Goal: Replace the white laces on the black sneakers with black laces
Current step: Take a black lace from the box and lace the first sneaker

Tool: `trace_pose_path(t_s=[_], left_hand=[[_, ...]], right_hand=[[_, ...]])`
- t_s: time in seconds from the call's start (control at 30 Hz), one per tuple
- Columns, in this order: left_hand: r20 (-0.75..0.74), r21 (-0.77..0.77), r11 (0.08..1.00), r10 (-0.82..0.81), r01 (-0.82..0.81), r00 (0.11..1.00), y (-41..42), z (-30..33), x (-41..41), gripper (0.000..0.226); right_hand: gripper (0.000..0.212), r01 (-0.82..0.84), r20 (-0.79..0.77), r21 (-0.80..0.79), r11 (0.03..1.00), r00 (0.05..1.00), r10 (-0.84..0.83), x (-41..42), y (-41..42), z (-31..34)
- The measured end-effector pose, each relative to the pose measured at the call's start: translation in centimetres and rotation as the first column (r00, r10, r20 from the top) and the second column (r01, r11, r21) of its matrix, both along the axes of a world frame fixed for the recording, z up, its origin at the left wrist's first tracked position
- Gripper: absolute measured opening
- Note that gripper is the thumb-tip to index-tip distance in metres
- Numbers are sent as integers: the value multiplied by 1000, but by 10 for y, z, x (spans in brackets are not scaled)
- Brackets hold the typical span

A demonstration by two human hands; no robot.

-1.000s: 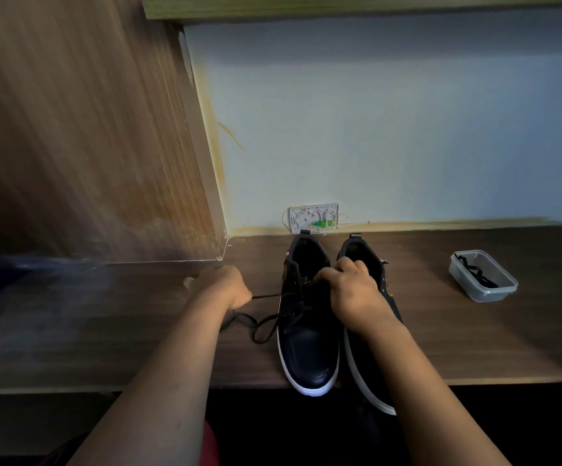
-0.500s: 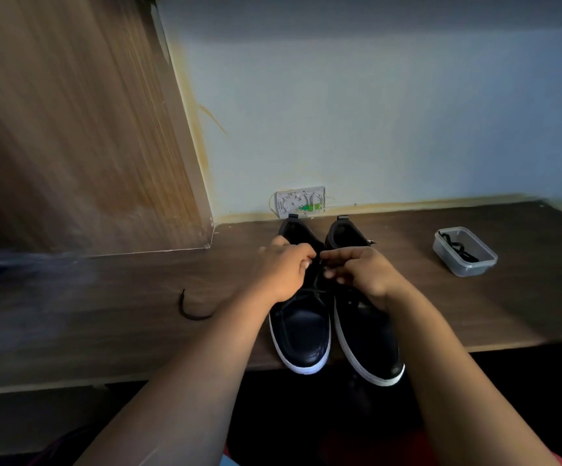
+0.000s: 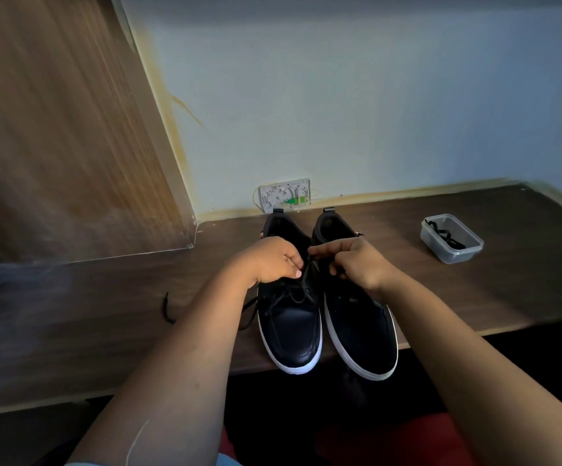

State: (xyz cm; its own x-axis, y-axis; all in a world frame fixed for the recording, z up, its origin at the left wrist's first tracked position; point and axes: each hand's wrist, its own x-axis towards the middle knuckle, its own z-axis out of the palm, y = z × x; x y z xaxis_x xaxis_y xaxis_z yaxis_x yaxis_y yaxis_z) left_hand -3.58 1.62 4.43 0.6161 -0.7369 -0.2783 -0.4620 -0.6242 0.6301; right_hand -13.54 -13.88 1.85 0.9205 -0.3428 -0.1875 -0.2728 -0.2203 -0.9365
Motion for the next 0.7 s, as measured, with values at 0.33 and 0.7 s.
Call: trace_pose_path(t_s=[0.33,0.7], left_hand=[[131,203,977,-86,58,988,-8,4,-10,38],[-274,-133,942,264,-308,925,-3,20,-5,9]], right_hand=[[58,28,69,-9,1000,997,-28,0,-1,-13],[58,13,75,-32,999,997,-10,-1,-1,-13]])
